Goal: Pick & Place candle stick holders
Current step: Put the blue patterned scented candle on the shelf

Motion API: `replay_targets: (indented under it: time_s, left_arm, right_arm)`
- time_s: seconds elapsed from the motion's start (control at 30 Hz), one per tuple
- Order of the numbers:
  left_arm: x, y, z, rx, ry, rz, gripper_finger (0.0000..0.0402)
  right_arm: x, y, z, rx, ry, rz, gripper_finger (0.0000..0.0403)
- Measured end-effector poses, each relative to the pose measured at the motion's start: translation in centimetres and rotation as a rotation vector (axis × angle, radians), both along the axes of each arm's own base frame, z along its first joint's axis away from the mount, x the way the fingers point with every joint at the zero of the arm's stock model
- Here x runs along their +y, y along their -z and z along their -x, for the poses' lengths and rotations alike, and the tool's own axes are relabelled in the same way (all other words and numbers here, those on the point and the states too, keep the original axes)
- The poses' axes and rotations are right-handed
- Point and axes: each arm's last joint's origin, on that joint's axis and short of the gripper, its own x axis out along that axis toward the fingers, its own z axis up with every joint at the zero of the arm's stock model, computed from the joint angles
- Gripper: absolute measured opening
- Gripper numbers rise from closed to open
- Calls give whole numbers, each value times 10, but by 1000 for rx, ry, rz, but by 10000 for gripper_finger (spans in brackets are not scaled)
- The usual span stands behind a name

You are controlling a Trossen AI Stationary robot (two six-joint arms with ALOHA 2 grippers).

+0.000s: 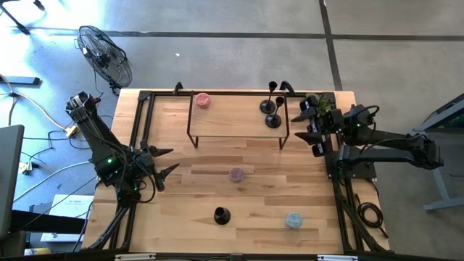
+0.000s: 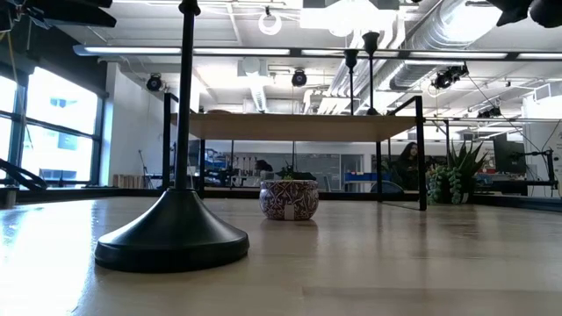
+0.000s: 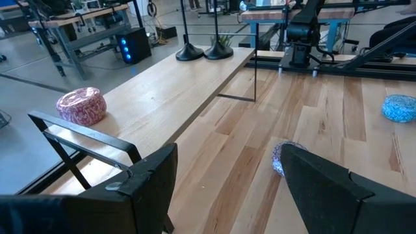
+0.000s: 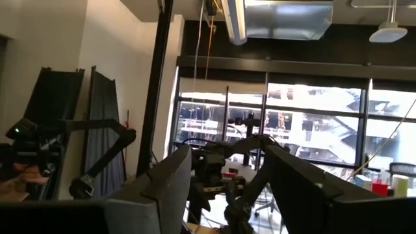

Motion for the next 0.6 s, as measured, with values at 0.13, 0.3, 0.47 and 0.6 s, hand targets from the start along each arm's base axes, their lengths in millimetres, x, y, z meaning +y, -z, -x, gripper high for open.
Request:
replay_targets:
  time_s: [0.13,0.3,0.47,0.6]
  left_arm:
    - [0,0,0,-4,-3,4,269]
    - [0,0,0,-4,-3,4,269]
    - [0,0,0,-4,-3,4,269]
    - [0,0,0,-5,-3,3,269]
  right_arm:
    - [0,0,0,2,-8,-4,193]
    - [1,1,0,14,-43,5,193]
    - [3,1,1,25,-110,39,193]
    - [7,2,2,20,-194,133,193]
